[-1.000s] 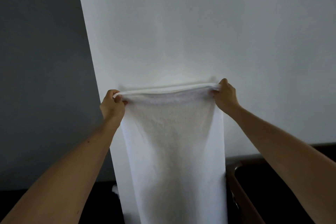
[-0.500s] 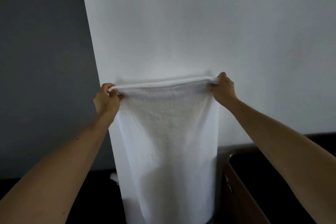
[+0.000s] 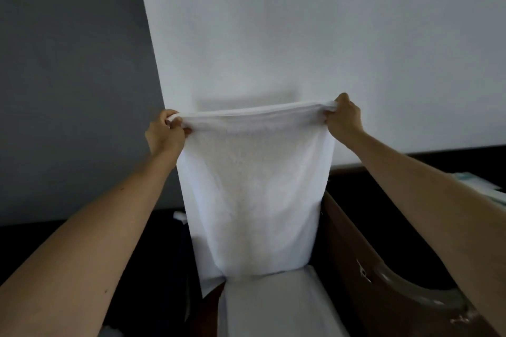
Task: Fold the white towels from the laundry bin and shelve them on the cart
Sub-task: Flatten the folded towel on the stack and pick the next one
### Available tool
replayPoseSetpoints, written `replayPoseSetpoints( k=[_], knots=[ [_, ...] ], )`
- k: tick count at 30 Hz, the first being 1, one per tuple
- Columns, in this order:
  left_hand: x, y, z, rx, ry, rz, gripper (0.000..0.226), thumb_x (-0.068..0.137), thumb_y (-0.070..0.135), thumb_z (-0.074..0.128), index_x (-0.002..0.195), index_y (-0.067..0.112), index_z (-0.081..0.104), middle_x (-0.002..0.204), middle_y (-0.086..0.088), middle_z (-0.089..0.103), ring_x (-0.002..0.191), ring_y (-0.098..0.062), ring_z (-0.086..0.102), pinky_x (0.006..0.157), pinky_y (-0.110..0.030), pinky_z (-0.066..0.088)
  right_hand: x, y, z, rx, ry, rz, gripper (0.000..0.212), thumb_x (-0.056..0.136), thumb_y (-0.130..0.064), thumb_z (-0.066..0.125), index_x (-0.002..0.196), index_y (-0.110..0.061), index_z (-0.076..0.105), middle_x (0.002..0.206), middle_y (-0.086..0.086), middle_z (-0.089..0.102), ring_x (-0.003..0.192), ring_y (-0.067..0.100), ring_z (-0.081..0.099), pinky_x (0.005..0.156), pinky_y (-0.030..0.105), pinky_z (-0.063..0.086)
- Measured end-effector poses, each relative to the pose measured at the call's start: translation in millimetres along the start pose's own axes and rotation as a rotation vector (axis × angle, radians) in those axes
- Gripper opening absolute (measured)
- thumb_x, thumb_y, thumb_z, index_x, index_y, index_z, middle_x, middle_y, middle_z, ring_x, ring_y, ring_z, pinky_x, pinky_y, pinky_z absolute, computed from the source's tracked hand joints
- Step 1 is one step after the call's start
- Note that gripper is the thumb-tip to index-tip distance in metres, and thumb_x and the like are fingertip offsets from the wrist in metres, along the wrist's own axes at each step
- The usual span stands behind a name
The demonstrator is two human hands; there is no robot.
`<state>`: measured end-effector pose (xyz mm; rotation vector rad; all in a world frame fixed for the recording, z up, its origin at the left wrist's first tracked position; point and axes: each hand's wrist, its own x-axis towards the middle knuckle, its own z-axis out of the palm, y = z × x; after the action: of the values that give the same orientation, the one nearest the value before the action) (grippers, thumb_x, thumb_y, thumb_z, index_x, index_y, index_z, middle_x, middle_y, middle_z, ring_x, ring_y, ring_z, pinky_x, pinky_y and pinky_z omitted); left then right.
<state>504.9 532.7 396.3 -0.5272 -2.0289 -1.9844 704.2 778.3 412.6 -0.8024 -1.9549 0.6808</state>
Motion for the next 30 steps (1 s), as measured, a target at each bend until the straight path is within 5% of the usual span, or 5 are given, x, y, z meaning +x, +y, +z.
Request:
replayPoseSetpoints(
  k=[9,12,16,26,30],
  knots=[
    [-137.0,14.3,-67.6,0.076,0.026,-0.065,0.021,0.095,0.006,0.046,0.109,0.009,0.061,0.108,-0.011,0.062,0.081,-0.022,0.066,0.073,-0.027,0.056,-108.0,8.7,-75.5,-0.053,-0.119,0.018,0.013,0.088,0.000,0.047,0.094,-0.008,0.039,0.093,0.012,0.047,0.084,0.023,0.047,0.066,0.032,0.038],
    [-194.4,2.0,-91.4,0.104,-0.012,-0.131,0.023,0.095,0.002,0.043,0.109,0.007,0.059,0.101,-0.007,0.060,0.063,-0.013,0.064,0.057,-0.014,0.054,-156.2,24.1,-96.7,-0.129,-0.212,0.035,0.018,0.090,-0.004,0.049,0.107,-0.003,0.045,0.098,0.015,0.050,0.085,0.024,0.050,0.066,0.031,0.038],
    [-259.5,-18.2,-119.9,0.184,-0.084,-0.194,0.021,0.095,0.003,0.044,0.109,0.007,0.059,0.104,-0.009,0.060,0.063,-0.011,0.062,0.047,-0.006,0.047,-214.8,46.3,-111.7,-0.236,-0.341,0.102,0.026,0.092,-0.011,0.053,0.113,0.001,0.045,0.109,0.023,0.057,0.094,0.036,0.061,0.081,0.045,0.053],
    [-334.8,-50.6,-149.5,0.326,-0.207,-0.234,0.019,0.096,0.006,0.044,0.107,0.009,0.059,0.103,-0.012,0.064,0.071,-0.015,0.064,0.063,-0.017,0.050,-308.3,78.4,-135.5,-0.414,-0.545,0.210,0.026,0.091,-0.009,0.051,0.112,0.006,0.052,0.068,0.006,0.048,0.075,0.028,0.058,0.077,0.039,0.055],
    [-344.5,-62.0,-141.8,0.369,-0.273,-0.236,0.022,0.094,0.004,0.044,0.110,0.008,0.059,0.100,-0.010,0.064,0.067,-0.011,0.062,0.053,-0.010,0.046,-318.5,91.8,-130.0,-0.441,-0.565,0.235,0.027,0.090,-0.005,0.051,0.113,0.009,0.053,0.067,0.006,0.048,0.074,0.027,0.056,0.073,0.037,0.054]
  ],
)
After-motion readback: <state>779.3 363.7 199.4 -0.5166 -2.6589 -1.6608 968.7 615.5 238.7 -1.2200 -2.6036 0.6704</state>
